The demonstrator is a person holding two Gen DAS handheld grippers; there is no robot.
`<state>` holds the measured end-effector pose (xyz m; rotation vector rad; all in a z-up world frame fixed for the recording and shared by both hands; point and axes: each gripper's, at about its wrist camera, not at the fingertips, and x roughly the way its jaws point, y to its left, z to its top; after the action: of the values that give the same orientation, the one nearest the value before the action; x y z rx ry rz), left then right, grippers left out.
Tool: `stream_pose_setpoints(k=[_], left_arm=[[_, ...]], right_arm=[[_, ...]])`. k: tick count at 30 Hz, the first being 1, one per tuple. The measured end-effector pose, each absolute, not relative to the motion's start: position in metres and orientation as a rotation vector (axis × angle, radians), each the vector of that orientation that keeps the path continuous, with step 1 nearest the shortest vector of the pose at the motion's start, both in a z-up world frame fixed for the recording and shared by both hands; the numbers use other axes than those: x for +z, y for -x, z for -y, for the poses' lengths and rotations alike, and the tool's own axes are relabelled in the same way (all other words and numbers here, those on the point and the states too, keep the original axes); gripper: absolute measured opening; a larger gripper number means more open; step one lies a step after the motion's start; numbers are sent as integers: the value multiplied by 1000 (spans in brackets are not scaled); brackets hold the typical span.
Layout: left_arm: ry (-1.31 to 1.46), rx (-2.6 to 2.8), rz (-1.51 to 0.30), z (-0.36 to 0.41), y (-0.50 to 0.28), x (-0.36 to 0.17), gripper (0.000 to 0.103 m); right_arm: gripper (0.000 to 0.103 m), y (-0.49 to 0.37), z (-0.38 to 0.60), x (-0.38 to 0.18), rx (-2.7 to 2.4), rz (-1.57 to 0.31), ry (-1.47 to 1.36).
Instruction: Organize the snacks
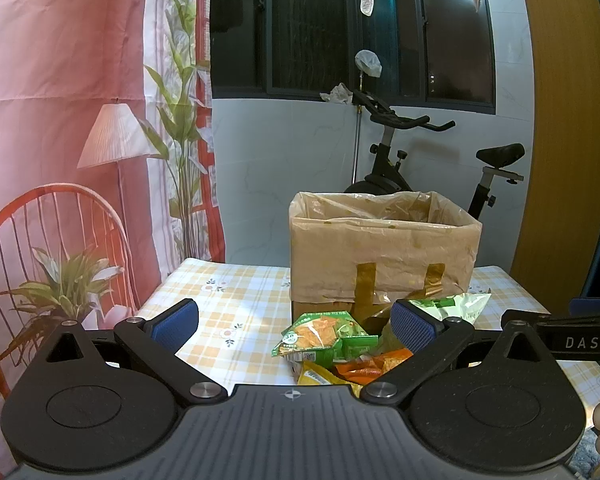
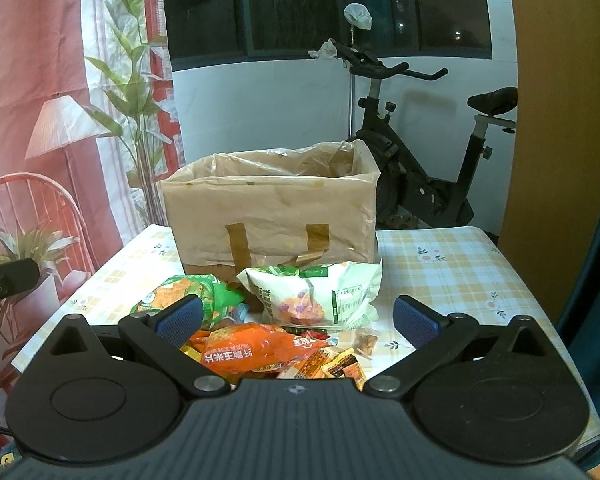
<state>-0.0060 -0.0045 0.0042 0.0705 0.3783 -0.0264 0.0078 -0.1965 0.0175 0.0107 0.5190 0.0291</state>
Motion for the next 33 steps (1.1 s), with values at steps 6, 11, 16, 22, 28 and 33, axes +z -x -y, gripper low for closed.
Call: stream_pose_setpoints(k=[6,11,16,22,28,33], left_arm=[[-67,-27,-380,4,7,2,103],[-62,-26,-384,4,8,-1,103],[-61,-26,-385,4,9,-1,103],[-60,-27,-386,4,8,-1,103],[-59,-27,-386,4,8,-1,103],[-57,-26,-389,3,7,-2,103]], right_arm=[[103,-6,195,16,30,-521,-9],[103,-6,193,14,35,-528,-5],[103,-7,195,15,35,-532,-6],[103,-7,195,15,35,-533,-6],[103,-7,194,15,34,-534,-6],[103,-7,194,15,34,-537,-7]])
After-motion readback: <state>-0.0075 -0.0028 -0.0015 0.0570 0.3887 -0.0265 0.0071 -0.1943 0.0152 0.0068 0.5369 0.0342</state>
